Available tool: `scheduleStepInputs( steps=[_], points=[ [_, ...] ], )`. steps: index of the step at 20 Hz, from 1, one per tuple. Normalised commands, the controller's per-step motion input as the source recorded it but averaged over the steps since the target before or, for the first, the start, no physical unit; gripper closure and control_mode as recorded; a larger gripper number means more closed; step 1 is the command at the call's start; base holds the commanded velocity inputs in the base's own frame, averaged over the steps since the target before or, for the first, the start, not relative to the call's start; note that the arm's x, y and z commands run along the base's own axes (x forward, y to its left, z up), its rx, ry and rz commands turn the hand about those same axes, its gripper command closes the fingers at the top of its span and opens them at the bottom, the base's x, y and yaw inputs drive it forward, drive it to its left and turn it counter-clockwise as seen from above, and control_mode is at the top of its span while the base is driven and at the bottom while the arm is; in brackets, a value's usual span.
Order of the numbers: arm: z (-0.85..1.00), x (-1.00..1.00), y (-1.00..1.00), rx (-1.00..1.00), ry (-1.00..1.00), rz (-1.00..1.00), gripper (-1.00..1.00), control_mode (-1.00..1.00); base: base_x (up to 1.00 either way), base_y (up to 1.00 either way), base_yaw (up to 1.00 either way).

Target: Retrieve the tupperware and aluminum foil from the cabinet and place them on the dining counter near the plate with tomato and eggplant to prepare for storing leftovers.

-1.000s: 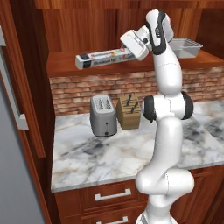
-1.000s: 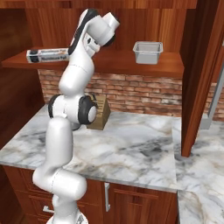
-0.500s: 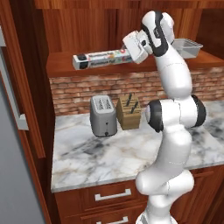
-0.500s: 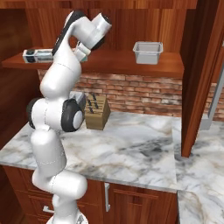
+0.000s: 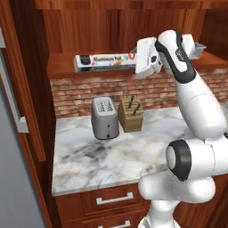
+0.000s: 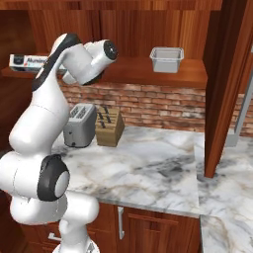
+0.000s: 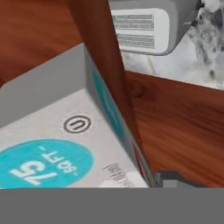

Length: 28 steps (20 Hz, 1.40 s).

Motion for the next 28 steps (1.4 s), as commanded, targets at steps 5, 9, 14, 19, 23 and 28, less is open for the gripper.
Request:
scheduleStepInputs(
  steps=[5, 9, 14, 19, 23, 28],
  points=[
    [0.50, -1.00, -0.53, 0.22, -0.07, 0.00, 1.00, -1.00, 0.00, 0.00, 0.00],
    [0.21, -1.00, -0.28, -0.04, 0.07, 0.03, 1.00, -1.00, 0.00, 0.00, 0.00],
    [-0.11, -1.00, -0.29, -0.21, 0.35, 0.01, 1.00, -1.00, 0.00, 0.00, 0.00],
    [-0.38, -1.00, -0.66, -0.10, 0.36, -0.08, 1.00, -1.00, 0.00, 0.00, 0.00],
    [-0.31, -1.00, -0.89, -0.01, 0.27, -0.19, 1.00, -1.00, 0.00, 0.00, 0.00],
    [-0.11, -0.60, -0.36, 0.00, 0.12, -0.08, 1.00, 1.00, -0.40, -0.01, 0.03]
  ],
)
